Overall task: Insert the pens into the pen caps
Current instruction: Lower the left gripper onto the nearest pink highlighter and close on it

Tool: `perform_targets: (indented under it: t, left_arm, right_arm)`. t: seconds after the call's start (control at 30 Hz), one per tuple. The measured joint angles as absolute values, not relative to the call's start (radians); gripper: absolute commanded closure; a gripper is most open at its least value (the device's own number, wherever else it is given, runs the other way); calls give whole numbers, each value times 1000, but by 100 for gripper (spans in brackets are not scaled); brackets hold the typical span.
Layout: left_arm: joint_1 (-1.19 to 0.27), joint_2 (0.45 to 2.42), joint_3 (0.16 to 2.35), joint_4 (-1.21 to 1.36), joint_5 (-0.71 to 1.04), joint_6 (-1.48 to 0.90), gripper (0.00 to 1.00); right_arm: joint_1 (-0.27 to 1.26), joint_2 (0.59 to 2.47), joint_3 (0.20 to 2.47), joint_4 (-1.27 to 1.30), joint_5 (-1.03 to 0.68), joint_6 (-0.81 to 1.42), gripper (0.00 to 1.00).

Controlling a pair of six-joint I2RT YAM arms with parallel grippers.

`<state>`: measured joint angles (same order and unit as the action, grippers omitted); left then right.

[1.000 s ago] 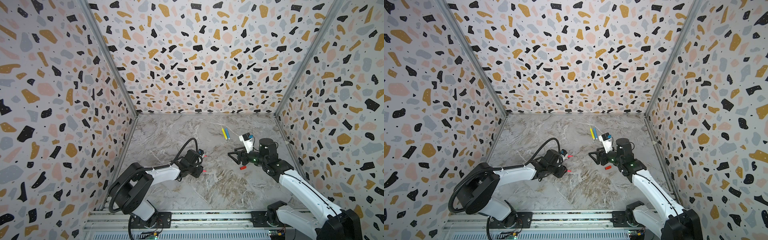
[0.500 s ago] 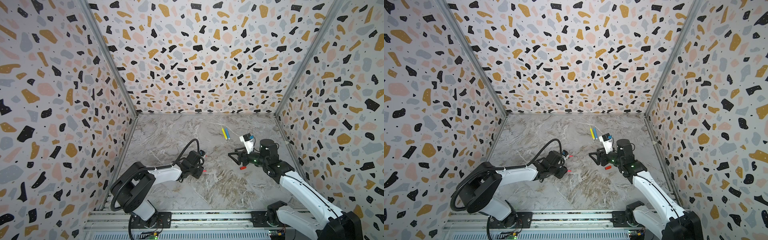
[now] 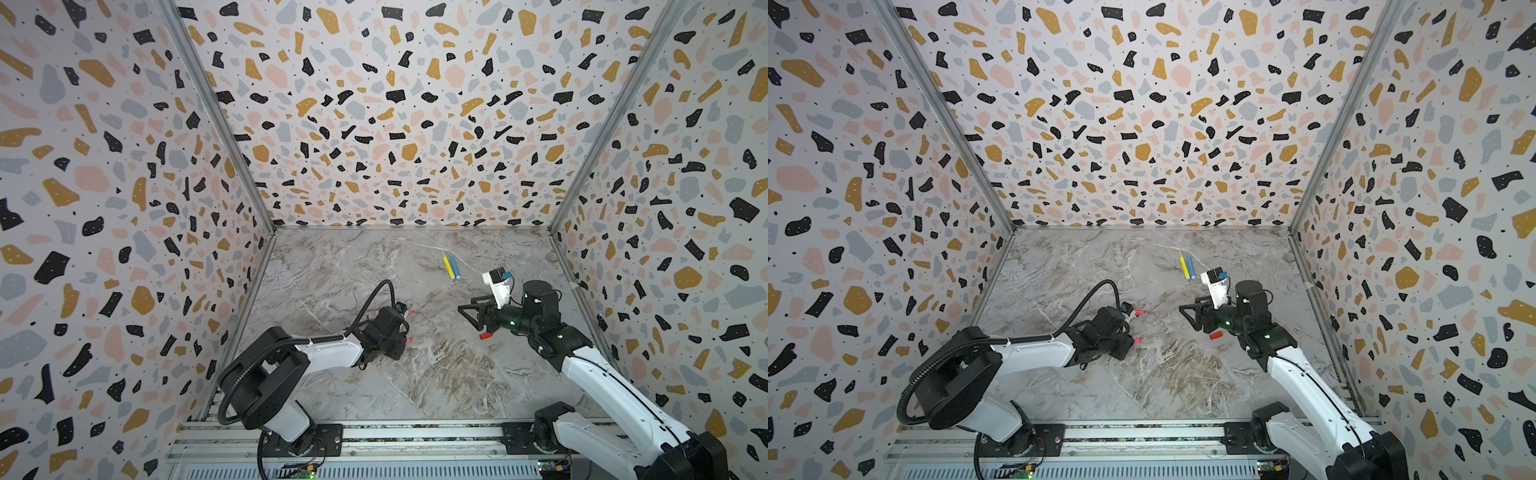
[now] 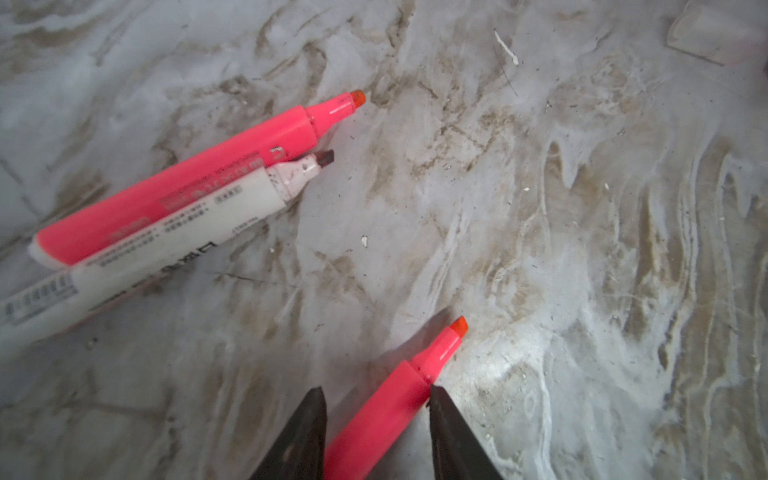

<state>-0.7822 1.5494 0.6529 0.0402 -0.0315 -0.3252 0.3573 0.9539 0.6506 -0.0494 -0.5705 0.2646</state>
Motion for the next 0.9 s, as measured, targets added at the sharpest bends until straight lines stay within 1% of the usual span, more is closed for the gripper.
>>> perform_targets:
  t: [0.2, 0.43, 0.6, 0.9]
  left_arm:
    - [-787, 1560, 650, 52, -16, -385, 63]
    - [-788, 1556, 648, 62, -6, -463, 61]
    - [-793, 1507, 648, 1, -36, -477, 59]
    - [-793, 1429, 612, -51, -75, -484, 58]
  right_arm:
    - [357, 954, 651, -39, -567, 276, 33]
    - [357, 949, 651, -28, -563, 292, 33]
    - [357, 939, 649, -27, -559, 298, 33]
    - [357, 935, 624, -21, -553, 310, 33]
